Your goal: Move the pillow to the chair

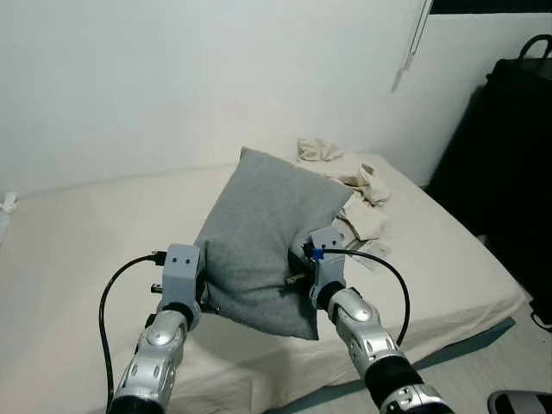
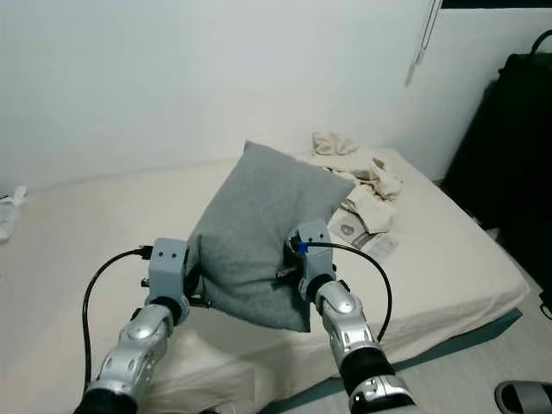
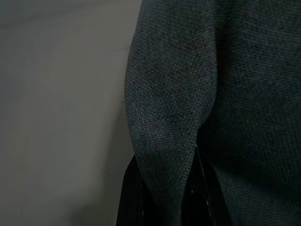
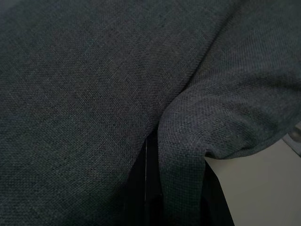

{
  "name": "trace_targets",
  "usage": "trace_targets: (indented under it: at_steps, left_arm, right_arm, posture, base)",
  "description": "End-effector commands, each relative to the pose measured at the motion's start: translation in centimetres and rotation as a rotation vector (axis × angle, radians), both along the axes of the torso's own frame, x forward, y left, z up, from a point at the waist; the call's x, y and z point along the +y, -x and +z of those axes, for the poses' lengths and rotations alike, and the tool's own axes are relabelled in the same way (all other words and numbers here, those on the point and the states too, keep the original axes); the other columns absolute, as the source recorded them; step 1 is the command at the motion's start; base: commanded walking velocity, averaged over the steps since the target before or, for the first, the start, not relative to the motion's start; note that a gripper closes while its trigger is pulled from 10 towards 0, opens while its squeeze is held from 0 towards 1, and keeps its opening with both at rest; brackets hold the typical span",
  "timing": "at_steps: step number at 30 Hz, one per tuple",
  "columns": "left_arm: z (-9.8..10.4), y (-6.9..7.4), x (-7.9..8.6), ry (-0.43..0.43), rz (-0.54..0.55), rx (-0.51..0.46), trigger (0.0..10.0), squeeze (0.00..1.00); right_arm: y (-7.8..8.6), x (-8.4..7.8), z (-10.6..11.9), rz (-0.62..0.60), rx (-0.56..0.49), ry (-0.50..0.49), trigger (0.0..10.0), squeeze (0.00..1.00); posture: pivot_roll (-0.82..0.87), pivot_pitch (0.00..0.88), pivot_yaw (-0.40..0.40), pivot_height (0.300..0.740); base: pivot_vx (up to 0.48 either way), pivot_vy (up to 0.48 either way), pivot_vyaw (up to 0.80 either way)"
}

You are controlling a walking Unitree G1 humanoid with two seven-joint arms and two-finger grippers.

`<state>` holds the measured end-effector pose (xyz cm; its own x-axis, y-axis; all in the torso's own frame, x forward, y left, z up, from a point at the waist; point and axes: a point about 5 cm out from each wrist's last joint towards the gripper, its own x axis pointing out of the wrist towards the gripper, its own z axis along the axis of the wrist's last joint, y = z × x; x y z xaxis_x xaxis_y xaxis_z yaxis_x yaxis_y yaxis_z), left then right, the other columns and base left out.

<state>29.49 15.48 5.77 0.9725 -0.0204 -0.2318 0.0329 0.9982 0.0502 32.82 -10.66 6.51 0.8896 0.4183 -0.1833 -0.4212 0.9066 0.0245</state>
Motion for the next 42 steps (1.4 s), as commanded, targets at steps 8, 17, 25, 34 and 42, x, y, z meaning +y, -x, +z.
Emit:
trace_targets:
  at_steps: [8,17,25,34,42]
  left_arm:
    - [1.5,-0.8,1.0,-0.064,0.007,-0.082,10.0,0.0]
    - [1.2,-0.6,0.7,-0.022,-0.015,-0.062,10.0,0.0]
    - [0.0,0.1,1.0,-0.02,0.019,-0.029,10.0,0.0]
    - [0.1,-0.1,1.2,-0.041,0.061,-0.052,10.0,0.0]
    - [0.3,-0.3,1.3,-0.053,0.068,-0.06,10.0,0.0]
  right_arm:
    - [0.4,-1.7,-1.0,-0.03,0.024,0.045,10.0,0.0]
    - [0.7,-1.5,-1.5,-0.011,0.035,0.052,10.0,0.0]
    - [0.8,-1.1,-1.4,0.026,0.016,0.075,10.0,0.0]
    - [0.5,-1.7,-1.1,0.008,0.014,0.081,10.0,0.0]
    - [0.5,-1.5,-1.1,-0.001,0.017,0.07,10.0,0.0]
  posture:
    - [-0.02,0.041,-0.065,0.74]
    - [-0.01,0.028,-0.068,0.74]
    - [-0.02,0.013,-0.074,0.74]
    - [-0.03,0.026,-0.08,0.74]
    - [-0.02,0.031,-0.079,0.74]
  base:
    - [0.0,0.0,-0.8]
    - [0.0,0.0,-0.8]
    - [0.0,0.0,-0.8]
    - [0.0,0.0,-0.8]
    - [0.0,0.0,-0.8]
